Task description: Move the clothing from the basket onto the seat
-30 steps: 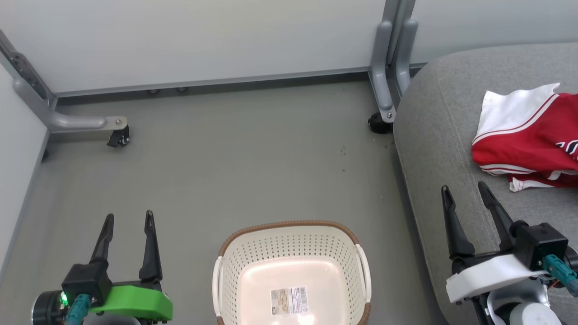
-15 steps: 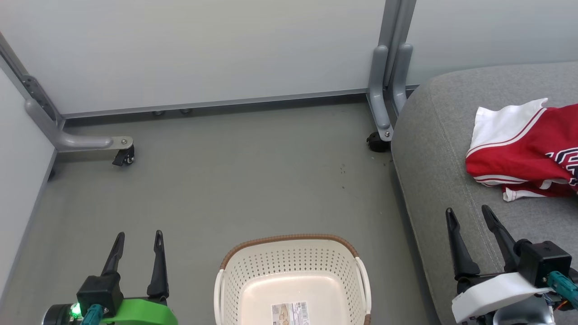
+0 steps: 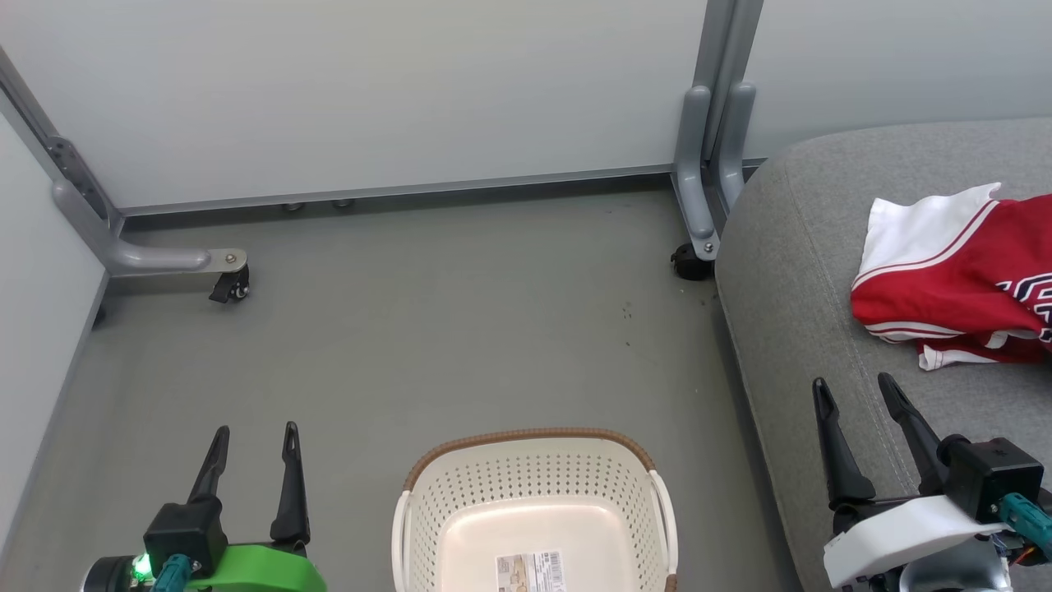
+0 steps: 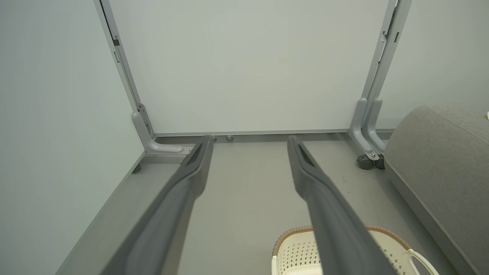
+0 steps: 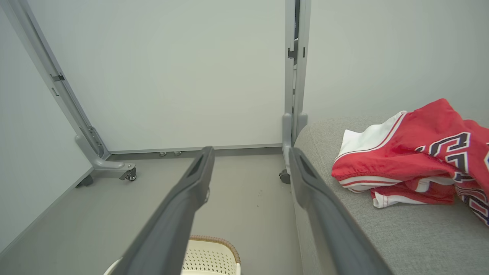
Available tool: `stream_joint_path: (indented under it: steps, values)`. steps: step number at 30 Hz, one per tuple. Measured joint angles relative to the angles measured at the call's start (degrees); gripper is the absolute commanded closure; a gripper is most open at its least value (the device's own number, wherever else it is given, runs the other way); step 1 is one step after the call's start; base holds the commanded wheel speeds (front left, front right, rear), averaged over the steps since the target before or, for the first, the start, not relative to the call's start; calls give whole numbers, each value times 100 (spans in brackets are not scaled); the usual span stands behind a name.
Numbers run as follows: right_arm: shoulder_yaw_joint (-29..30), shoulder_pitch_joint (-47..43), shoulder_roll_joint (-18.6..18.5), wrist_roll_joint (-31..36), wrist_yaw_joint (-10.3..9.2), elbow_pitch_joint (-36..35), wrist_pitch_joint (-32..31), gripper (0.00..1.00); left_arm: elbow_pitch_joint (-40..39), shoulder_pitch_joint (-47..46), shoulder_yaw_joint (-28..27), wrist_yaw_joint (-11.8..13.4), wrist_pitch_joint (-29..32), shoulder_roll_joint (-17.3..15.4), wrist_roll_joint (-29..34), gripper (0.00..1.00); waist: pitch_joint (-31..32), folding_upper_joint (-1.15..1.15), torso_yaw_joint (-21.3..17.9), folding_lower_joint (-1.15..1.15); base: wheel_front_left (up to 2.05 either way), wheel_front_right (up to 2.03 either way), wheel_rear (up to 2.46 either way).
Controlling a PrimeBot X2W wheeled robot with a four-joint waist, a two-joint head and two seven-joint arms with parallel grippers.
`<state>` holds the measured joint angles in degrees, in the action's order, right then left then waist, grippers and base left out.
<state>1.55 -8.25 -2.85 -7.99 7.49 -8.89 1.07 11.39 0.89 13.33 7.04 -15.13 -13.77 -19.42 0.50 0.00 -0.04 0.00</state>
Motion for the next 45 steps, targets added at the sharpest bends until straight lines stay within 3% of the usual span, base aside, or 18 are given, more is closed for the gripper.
stream_joint_path:
  steps: [4,5,9,26,45]
  values:
    - [7,0,0,0,1,-2,-1,0,23,0,-20,-5,0,34,40,0,10,0,9,0,0,0,0]
    - [7,0,3,1,1,18,-4,100,41,0,-18,-4,0,45,40,100,12,0,11,0,0,0,0]
    - [-29,-3,32,-109,1,170,-5,100,182,8,-9,-18,49,103,-69,100,12,0,11,0,0,0,0]
    - [-49,191,-67,-2082,0,650,-49,100,204,-16,-427,-322,510,332,-1655,100,0,0,10,0,0,0,0]
    - [-41,513,-142,-3806,0,1060,-127,100,215,-159,-820,-608,938,538,-3088,100,-12,0,9,0,0,0,0]
